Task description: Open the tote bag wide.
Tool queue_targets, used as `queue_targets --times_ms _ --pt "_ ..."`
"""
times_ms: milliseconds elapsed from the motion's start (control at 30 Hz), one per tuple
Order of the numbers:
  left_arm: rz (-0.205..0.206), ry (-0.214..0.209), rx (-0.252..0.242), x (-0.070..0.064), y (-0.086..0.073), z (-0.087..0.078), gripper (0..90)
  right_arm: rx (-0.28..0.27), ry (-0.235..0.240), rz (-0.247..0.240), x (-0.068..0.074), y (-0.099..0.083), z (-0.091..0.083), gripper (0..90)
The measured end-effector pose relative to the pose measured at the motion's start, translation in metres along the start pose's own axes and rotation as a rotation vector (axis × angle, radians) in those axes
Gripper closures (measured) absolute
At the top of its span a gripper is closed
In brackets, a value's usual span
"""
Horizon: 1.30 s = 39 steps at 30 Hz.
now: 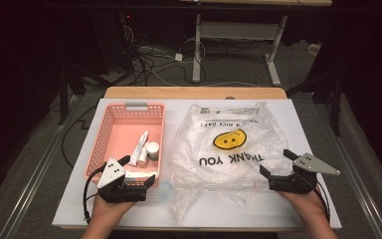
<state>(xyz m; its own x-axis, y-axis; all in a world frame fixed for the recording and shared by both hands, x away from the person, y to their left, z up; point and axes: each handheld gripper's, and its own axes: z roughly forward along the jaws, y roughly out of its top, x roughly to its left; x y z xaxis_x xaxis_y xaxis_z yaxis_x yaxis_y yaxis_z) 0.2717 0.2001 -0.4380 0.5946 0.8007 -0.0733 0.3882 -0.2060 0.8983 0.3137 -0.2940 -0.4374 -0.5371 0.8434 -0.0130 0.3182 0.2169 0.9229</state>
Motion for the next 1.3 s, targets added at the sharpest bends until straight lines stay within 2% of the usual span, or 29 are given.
queue_targets --times_ms 167,433,467,633,767,833,900,933,1000,1067,1267,1300 --pt "-0.003 0.000 0.004 0.000 0.001 0.000 0.0 0.013 -0.036 0.010 -0.015 -0.003 -0.006 0.4" --pt "-0.005 -0.003 0.010 -0.001 0.001 0.000 0.0 0.031 -0.080 0.051 -0.037 -0.008 -0.016 3.8" --pt "-0.005 -0.002 0.010 -0.001 0.001 0.001 0.0 0.040 -0.095 0.063 -0.043 -0.010 -0.018 4.8" --pt "-0.007 0.000 0.011 -0.001 0.001 0.000 0.0 0.055 -0.120 0.078 -0.053 -0.014 -0.023 8.8" --pt "-0.009 0.005 0.014 -0.001 0.001 0.001 0.0 0.104 -0.138 0.105 -0.064 -0.021 -0.022 15.1" --pt "-0.007 0.006 0.016 -0.001 0.001 0.001 0.0 0.117 -0.140 0.109 -0.066 -0.022 -0.022 15.3" --pt "-0.006 0.006 0.018 -0.001 0.001 0.001 0.0 0.144 -0.141 0.116 -0.068 -0.025 -0.020 16.1" --pt "-0.005 0.006 0.019 -0.001 0.001 0.001 0.0 0.174 -0.142 0.126 -0.071 -0.028 -0.017 17.7" --pt "-0.005 0.005 0.020 -0.001 0.001 0.001 0.0 0.189 -0.138 0.134 -0.072 -0.029 -0.016 18.0" --pt "-0.006 0.002 0.022 -0.002 0.001 0.002 0.0 0.227 -0.155 0.155 -0.075 -0.033 -0.012 17.2" --pt "-0.002 0.000 0.025 -0.002 0.001 0.002 0.0 0.266 -0.141 0.173 -0.079 -0.038 -0.007 18.8" --pt "-0.002 0.000 0.025 -0.002 0.001 0.002 0.0 0.278 -0.125 0.181 -0.079 -0.040 -0.006 21.0"
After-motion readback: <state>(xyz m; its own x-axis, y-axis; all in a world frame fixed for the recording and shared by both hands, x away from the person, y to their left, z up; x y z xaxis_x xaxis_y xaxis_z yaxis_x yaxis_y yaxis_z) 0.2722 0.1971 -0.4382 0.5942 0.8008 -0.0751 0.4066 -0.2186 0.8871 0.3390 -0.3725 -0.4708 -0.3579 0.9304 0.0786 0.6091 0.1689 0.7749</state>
